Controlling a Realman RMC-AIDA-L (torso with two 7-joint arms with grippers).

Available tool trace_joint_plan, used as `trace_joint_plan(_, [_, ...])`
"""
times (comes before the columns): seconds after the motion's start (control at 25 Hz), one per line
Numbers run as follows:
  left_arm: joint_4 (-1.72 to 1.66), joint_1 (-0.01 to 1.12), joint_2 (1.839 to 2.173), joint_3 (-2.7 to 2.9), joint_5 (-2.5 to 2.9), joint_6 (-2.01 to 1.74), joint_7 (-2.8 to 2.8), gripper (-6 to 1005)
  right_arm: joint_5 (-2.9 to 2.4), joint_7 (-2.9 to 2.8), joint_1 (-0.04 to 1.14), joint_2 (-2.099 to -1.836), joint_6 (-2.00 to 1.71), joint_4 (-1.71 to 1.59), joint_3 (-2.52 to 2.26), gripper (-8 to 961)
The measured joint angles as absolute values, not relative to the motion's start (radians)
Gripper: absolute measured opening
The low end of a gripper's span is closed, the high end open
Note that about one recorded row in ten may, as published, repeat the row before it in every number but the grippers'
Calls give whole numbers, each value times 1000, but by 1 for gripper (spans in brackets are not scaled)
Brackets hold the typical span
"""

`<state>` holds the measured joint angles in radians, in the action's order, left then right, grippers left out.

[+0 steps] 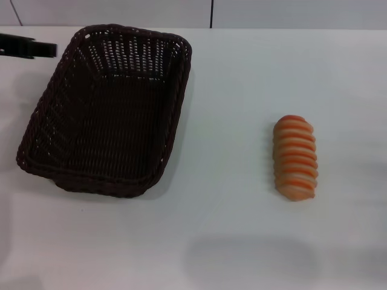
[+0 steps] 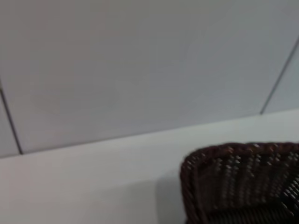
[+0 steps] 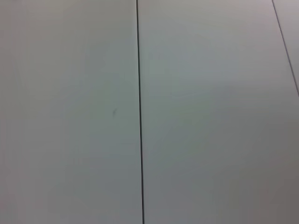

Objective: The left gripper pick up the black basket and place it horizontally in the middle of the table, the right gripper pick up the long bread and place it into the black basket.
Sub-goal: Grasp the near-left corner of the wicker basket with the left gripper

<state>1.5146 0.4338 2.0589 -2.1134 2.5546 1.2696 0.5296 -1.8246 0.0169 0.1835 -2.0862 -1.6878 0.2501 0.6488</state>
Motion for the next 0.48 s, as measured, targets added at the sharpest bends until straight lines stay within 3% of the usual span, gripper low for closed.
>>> trace_joint_plan(0.48, [1477,439,2060,-2043,2573,1277,475,667,-1826,17,184,-2085,-1688,248,648,708])
